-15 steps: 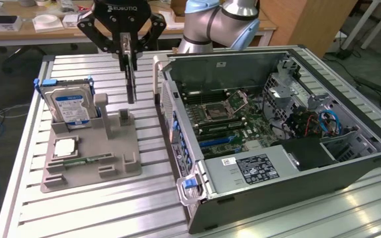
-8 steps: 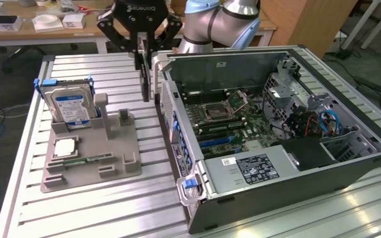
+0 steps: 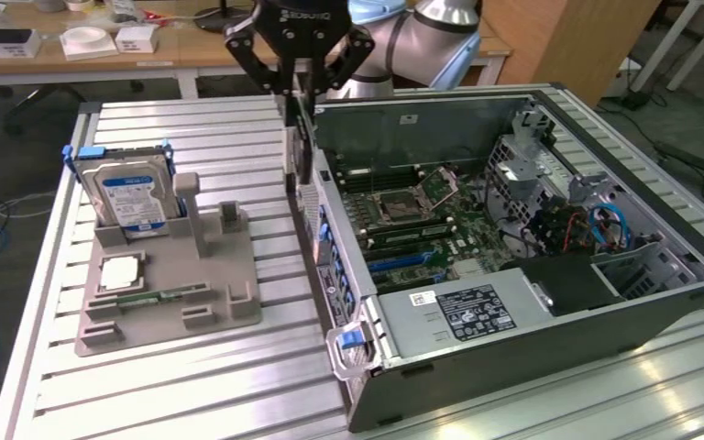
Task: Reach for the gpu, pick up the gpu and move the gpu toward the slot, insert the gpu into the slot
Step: 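Pick up the gpu and move the gpu toward the slot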
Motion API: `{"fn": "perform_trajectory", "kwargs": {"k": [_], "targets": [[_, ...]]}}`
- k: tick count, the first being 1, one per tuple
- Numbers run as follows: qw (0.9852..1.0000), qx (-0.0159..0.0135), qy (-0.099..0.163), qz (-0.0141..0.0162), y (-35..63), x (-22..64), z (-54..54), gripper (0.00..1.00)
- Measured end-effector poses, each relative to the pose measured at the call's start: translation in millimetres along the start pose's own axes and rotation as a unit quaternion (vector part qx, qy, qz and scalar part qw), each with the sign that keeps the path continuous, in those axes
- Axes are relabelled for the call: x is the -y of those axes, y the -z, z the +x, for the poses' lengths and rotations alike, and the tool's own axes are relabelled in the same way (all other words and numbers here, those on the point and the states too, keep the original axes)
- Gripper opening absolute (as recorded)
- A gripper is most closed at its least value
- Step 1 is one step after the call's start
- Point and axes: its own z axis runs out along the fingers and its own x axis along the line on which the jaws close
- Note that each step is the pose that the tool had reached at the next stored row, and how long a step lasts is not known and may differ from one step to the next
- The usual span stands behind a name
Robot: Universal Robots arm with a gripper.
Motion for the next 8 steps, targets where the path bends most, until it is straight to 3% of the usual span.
{"fn": "perform_trajectory", "kwargs": {"k": [5,6,8], "targets": [[1.0000,-0.0089,-0.001,0.0011,0.9,-0.7,-22.0,0.26],[0.9999,-0.0112,-0.001,0.0030,0.9,-0.8,-25.7,0.26],[0.9998,-0.0163,-0.001,0.0101,1.0,-1.0,-32.5,0.26]]}}
